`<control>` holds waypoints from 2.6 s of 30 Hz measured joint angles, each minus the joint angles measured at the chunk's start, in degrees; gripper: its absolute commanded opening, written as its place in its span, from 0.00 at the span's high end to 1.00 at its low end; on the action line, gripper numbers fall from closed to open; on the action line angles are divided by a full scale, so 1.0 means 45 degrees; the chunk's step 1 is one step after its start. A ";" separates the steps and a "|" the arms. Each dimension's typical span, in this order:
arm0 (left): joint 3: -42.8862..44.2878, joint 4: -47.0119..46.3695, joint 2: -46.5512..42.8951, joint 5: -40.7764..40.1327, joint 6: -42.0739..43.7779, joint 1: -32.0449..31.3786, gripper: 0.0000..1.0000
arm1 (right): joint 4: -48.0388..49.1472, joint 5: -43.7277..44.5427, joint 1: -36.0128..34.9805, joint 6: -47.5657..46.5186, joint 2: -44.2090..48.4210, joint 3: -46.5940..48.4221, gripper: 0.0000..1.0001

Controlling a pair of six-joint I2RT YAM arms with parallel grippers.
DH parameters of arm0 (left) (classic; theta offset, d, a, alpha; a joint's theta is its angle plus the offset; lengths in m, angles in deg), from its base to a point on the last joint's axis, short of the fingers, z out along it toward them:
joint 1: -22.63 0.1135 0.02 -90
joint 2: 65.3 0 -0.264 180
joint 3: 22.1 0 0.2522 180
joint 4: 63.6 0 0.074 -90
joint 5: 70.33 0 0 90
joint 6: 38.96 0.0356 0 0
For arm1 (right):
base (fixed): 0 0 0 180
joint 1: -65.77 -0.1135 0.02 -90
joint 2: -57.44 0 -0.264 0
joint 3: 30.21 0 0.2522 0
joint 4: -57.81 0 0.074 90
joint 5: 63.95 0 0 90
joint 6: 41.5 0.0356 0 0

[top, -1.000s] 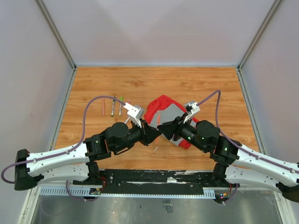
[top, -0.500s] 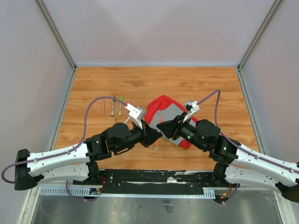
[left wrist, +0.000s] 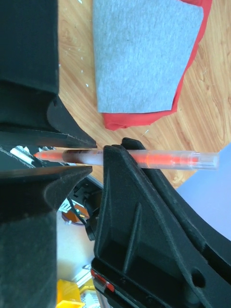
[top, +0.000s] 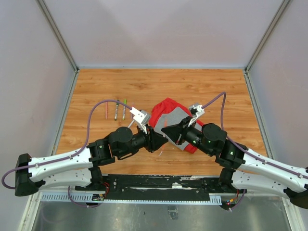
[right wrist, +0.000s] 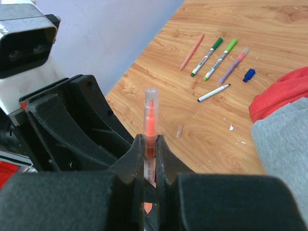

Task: Insert the pens into the pen caps
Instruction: Adjust the pen.

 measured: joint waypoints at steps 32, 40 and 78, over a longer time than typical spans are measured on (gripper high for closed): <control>0.3609 0.5600 -0.0359 0.0340 0.1209 0.2404 0.41 | -0.1700 0.1010 -0.5673 -1.7573 -0.1185 0.0155 0.99; 0.4265 0.6125 0.0228 0.0845 0.1870 0.2409 0.40 | -0.0136 0.4148 -0.6917 -2.4684 -0.2730 -0.0801 1.00; 0.3483 0.4648 0.2589 0.3468 0.2113 0.1982 0.85 | 0.0461 0.6635 -0.7281 -2.9308 -0.4007 -0.0855 0.97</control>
